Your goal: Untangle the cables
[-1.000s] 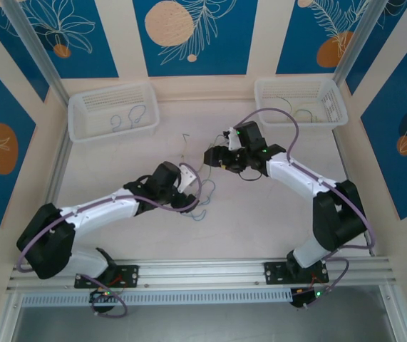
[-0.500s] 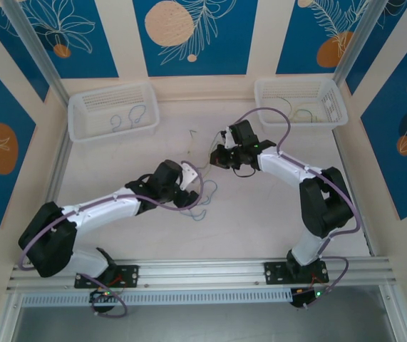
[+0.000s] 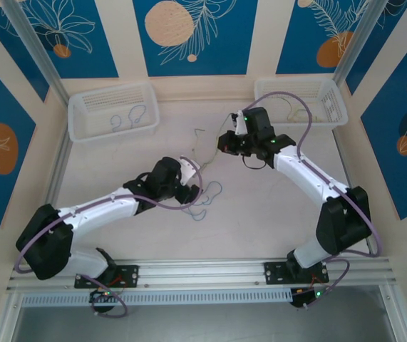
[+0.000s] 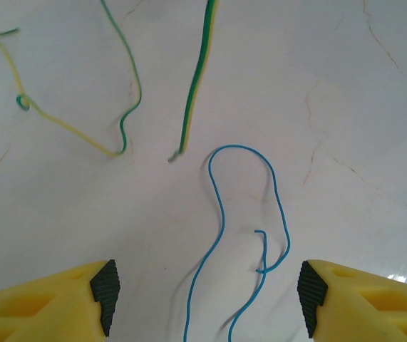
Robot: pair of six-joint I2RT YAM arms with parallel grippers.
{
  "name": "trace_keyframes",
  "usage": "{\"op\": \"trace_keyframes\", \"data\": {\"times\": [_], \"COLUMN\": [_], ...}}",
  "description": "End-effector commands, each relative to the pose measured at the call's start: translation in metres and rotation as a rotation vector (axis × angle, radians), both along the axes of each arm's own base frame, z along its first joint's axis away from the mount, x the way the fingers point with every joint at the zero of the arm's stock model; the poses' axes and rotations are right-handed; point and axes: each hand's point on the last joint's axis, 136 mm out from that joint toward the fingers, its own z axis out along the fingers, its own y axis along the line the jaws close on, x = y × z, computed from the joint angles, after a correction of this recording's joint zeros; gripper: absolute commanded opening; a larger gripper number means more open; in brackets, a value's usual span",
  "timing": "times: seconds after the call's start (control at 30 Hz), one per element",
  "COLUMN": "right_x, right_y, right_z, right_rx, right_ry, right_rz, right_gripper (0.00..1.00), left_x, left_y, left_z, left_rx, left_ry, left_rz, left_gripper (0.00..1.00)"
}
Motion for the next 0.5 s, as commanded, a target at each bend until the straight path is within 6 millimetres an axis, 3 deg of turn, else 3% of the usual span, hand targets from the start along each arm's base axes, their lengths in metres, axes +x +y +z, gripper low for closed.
{"op": "trace_keyframes", "data": {"times": [0.0,0.27,0.47], "right_x": [-0.002,-0.003,0.003], "right_y": [-0.009,-0.032,-0.051], "right_z": [0.024,0.053,0.093], "right_rx": [-0.012,-0.018,0.010], "right_ry": [-0.055,-0.128,-0.202], "right_rz": [-0.004,-0.032,-0.044], "right_gripper": [0.00,0.00,0.00], "left_x": [0.007,0.010,0.012], "left_y": [-0.012,-0.013,-0.018], "left_z": [0.018,0.033,0.034], "left_rx": [-0.031,-0.052,-0.055], "left_ry": [-0.045,-0.090,-0.083], "left_rz": [-0.012,-0.012,-0.028], "left_gripper": [0.69,0.69,0.68]}}
